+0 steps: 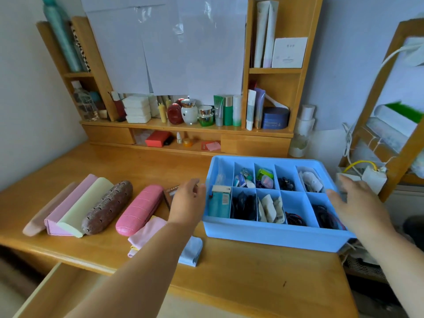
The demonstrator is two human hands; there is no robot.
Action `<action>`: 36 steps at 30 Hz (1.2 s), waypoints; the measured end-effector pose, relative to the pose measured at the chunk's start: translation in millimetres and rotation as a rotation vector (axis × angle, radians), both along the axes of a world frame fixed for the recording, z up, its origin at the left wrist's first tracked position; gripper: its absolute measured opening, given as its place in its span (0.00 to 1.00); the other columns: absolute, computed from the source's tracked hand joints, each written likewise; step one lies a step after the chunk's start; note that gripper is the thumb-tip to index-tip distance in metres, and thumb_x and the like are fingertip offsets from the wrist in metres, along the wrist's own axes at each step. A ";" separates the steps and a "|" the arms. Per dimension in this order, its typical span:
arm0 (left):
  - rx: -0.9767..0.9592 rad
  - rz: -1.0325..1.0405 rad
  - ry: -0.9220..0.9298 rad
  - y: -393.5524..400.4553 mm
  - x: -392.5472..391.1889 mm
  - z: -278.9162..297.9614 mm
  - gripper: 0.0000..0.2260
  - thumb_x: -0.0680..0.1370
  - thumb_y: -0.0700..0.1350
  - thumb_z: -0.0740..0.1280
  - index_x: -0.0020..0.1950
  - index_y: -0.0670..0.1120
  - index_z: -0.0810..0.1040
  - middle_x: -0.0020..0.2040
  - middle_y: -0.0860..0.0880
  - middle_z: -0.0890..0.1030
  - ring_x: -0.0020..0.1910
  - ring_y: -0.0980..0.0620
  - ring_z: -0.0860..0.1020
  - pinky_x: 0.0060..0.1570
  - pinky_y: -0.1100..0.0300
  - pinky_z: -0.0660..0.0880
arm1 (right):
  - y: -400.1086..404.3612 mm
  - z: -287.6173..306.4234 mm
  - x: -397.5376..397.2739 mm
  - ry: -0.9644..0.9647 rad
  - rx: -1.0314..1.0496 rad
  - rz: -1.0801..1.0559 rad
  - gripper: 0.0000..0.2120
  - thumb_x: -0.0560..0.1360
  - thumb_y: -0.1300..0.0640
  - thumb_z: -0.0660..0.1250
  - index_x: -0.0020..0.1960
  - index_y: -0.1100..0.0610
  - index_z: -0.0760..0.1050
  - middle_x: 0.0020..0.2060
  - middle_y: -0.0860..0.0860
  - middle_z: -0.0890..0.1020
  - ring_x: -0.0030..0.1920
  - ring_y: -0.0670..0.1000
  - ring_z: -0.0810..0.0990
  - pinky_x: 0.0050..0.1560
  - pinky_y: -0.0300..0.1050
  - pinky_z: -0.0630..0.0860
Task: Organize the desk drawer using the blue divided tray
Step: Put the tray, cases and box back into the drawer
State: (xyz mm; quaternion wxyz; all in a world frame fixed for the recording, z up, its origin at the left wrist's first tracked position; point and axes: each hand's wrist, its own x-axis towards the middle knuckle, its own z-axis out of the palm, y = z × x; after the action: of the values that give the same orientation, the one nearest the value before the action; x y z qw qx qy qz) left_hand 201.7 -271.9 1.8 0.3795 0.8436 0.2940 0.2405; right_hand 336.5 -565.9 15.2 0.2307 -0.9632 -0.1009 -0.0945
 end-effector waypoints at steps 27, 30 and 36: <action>0.658 -0.457 -0.024 -13.9 -152.1 -33.6 0.09 0.74 0.50 0.64 0.51 0.51 0.81 0.48 0.55 0.82 0.40 0.53 0.81 0.34 0.62 0.76 | 156.4 -54.8 -176.0 1.089 0.993 0.188 0.08 0.78 0.66 0.61 0.54 0.60 0.76 0.45 0.59 0.83 0.40 0.55 0.83 0.38 0.47 0.81; 0.640 -0.247 0.057 18.3 -153.5 -33.8 0.14 0.71 0.48 0.69 0.56 0.49 0.79 0.51 0.52 0.81 0.47 0.48 0.80 0.39 0.57 0.78 | 157.6 -52.8 -171.8 1.077 0.974 0.201 0.08 0.78 0.67 0.61 0.50 0.56 0.76 0.47 0.59 0.82 0.45 0.56 0.84 0.44 0.48 0.81; 0.619 -0.151 0.350 48.0 -142.2 -45.7 0.11 0.75 0.49 0.66 0.54 0.48 0.80 0.52 0.50 0.79 0.53 0.47 0.77 0.46 0.55 0.74 | 153.9 -53.5 -169.1 1.135 1.019 0.233 0.06 0.77 0.65 0.65 0.50 0.58 0.79 0.45 0.55 0.85 0.48 0.54 0.84 0.49 0.50 0.80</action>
State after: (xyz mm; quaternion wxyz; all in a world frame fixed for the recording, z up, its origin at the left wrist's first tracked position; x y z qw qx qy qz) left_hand 59.5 -223.9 -43.9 0.0668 0.9663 0.2045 0.1416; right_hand 167.5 -412.0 -38.3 0.6704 -0.6222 -0.0118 0.4041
